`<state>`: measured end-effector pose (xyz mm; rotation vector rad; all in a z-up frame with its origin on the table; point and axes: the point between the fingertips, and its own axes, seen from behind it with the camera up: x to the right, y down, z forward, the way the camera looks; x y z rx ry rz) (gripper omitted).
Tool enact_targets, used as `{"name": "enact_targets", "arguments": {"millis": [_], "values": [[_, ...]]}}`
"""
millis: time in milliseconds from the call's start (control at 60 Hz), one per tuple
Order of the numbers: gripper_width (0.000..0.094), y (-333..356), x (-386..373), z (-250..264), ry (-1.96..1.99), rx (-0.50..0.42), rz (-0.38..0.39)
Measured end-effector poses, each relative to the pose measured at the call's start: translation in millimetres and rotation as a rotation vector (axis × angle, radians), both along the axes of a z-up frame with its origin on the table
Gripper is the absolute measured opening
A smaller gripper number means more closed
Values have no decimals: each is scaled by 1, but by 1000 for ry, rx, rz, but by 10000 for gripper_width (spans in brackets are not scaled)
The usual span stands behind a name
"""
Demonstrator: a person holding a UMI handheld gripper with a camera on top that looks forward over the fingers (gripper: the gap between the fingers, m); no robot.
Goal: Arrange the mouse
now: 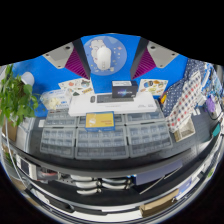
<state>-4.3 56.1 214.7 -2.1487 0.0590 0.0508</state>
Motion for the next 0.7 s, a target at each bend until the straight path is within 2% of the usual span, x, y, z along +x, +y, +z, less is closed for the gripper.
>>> {"name": "enact_targets", "arguments": {"millis": [300,700], "values": [[808,-30,11,37,-20,55,46],[809,-48,5,28,5,47,91]]}}
